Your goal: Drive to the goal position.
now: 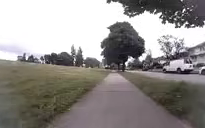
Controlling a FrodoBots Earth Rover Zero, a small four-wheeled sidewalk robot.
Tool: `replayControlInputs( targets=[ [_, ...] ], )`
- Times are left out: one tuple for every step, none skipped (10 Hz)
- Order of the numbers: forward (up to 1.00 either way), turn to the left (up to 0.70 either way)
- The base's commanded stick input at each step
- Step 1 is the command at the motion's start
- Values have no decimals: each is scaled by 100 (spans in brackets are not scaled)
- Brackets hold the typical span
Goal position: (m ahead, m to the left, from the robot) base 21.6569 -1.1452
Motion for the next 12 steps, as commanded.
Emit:
replayControlInputs(
  targets=[
    [70,0],
    [70,0],
    [70,0],
    [70,0],
    [70,0],
    [70,0],
    [70,0],
    [70,0],
    [70,0],
    [70,0],
    [70,0],
    [70,0]
  ],
)
